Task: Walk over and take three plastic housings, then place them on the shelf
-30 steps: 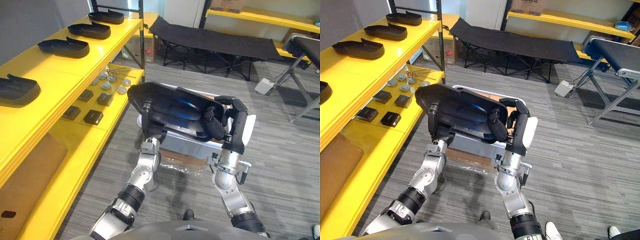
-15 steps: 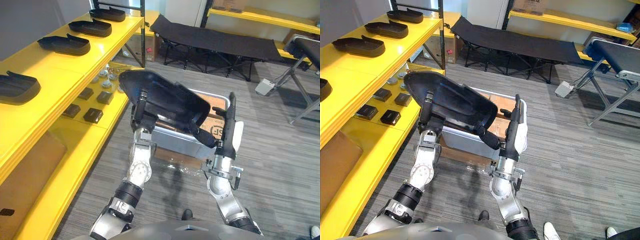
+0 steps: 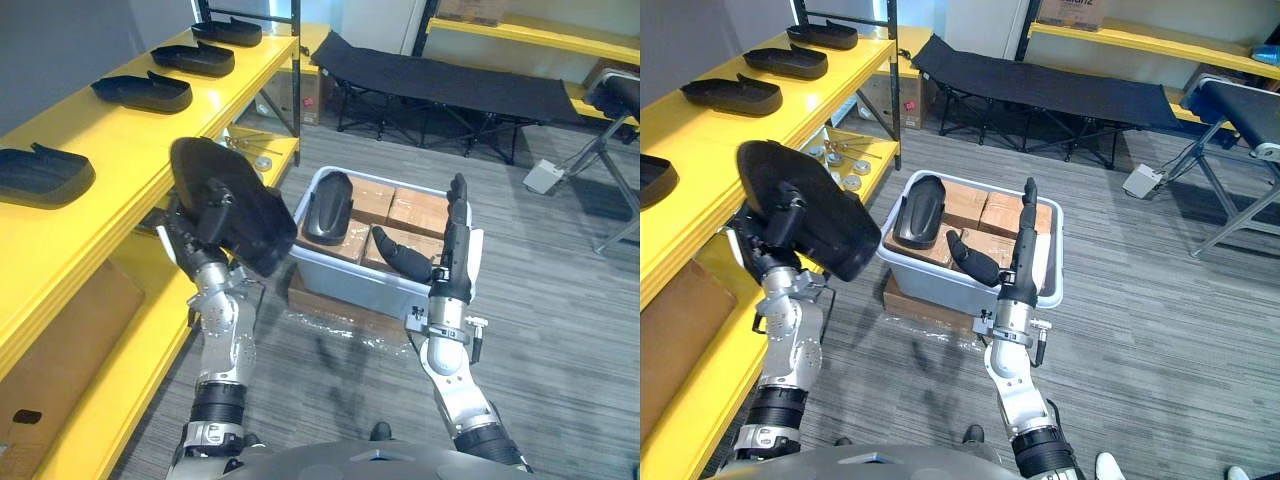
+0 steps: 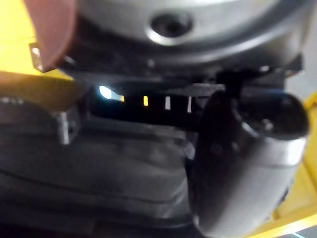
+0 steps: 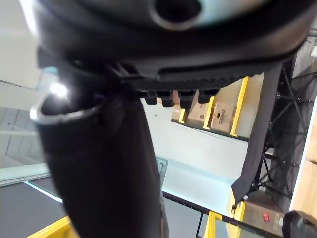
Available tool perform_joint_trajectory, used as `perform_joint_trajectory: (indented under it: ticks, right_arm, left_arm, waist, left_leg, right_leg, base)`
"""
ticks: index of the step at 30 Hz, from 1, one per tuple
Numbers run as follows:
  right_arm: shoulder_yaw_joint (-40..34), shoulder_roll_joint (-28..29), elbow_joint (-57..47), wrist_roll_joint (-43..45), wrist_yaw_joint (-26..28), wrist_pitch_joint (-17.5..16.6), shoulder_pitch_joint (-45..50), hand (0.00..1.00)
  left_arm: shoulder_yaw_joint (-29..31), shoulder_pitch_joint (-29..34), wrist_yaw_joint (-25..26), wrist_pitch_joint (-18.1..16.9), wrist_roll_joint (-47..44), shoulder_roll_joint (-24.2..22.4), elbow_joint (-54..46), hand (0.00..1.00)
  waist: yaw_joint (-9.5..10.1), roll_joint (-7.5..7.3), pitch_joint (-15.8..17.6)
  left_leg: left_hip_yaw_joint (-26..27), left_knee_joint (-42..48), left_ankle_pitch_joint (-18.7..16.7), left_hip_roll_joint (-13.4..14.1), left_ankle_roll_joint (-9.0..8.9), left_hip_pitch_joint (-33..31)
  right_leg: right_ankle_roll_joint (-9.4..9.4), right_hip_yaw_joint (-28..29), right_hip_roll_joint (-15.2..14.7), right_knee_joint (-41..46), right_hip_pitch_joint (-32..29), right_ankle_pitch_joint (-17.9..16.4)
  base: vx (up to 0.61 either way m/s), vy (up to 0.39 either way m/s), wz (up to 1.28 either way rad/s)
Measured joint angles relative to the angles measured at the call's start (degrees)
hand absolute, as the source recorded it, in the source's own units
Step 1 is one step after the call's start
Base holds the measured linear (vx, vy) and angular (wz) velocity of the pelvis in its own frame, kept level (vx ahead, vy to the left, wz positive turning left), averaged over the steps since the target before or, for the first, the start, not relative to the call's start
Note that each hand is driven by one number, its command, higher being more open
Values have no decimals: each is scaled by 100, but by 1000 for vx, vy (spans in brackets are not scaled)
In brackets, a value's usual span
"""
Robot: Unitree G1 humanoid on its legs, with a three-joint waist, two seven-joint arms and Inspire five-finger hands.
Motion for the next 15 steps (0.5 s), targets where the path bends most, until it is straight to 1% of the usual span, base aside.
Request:
perform_joint_trajectory:
  ticks: [1, 3, 4, 5, 6, 7, 9, 10, 11, 13, 15]
  right_arm:
    - [-17, -3, -30, 90, 176, 36, 28, 100]
    - [-40, -142, -60, 319, 747, 167, 80, 100]
    - [-40, -196, -67, 426, 940, 195, 80, 100]
    - [-42, -296, -76, 577, 1268, 280, 79, 100]
    - [-29, -370, -76, 710, 1475, 319, 78, 100]
    - [-19, -468, -75, 954, 1870, 396, 67, 100]
    - [-12, -557, -75, 1113, 2176, 469, 55, 100]
    - [-1, -746, -75, 1217, 2542, 496, 22, 100]
    - [15, -843, -75, 1264, 2683, 497, -2, 100]
    - [26, -1166, -75, 1459, 3199, 495, -121, 100]
    - [28, -1341, -75, 1632, 3455, 492, -277, 100]
  left_arm:
    - [17, 58, -113, -5, -6, 36, -129, 0]
    - [50, 183, -571, -13, -16, 149, -528, 0]
    - [61, 201, -757, -13, -82, 165, -620, 0]
    - [48, 210, -1160, -11, -306, 221, -781, 0]
    - [25, 212, -1513, -4, -498, 269, -909, 0]
    - [-23, 228, -2077, 45, -795, 372, -1134, 0]
    - [-100, 255, -2480, 185, -992, 509, -1362, 0]
    - [-248, 255, -3005, 383, -1216, 763, -1624, 0]
    - [-320, 255, -3193, 474, -1296, 878, -1728, 0]
    - [-634, 254, -3824, 777, -1348, 1251, -2013, 0]
    - [-857, 254, -4123, 949, -1342, 1376, -2078, 0]
  waist:
    - [3, 22, -11]
    - [43, 96, -44]
    - [55, 111, -45]
    - [93, 126, -42]
    - [123, 136, -35]
    - [135, 153, -26]
    - [144, 167, -33]
    - [151, 188, -41]
    - [151, 196, -44]
    - [153, 247, -75]
    - [149, 301, -107]
  left_leg:
    - [-1, 0, -4, 1, -4, -1]
    - [-21, 3, -11, 1, -13, -9]
    - [-22, 7, -12, 1, -15, -9]
    - [-27, 18, -16, 2, -20, -9]
    - [-28, 27, -18, 4, -21, -9]
    - [-44, 61, -24, 4, -20, -9]
    - [-48, 97, -46, 6, -22, -9]
    - [-57, 102, -55, 0, -15, -9]
    - [-57, 103, -56, -2, -13, -9]
    - [-68, 107, -68, -4, 2, -8]
    - [-70, 109, -68, -2, 2, -9]
  right_leg:
    - [0, -4, 0, -6, 1, -4]
    - [1, -23, 0, -24, 6, -10]
    - [1, -25, 0, -24, 9, -9]
    - [1, -30, 0, -23, 19, -9]
    - [1, -32, 0, -22, 42, -9]
    - [1, -51, -3, -12, 76, -9]
    - [1, -66, -7, 3, 89, -9]
    - [1, -90, -16, 3, 86, -9]
    - [1, -94, -19, 2, 85, -9]
    - [1, -114, -20, -25, 89, -9]
    - [2, -122, -20, -25, 90, -10]
  base:
    - [15, 12, 3]
    - [24, 17, 4]
    - [0, 0, 0]
    - [0, 0, 0]
    - [26, 17, 3]
    - [0, 0, 0]
    - [10, 7, 2]
    - [0, 0, 0]
    - [0, 0, 0]
    - [0, 0, 0]
    - [0, 0, 0]
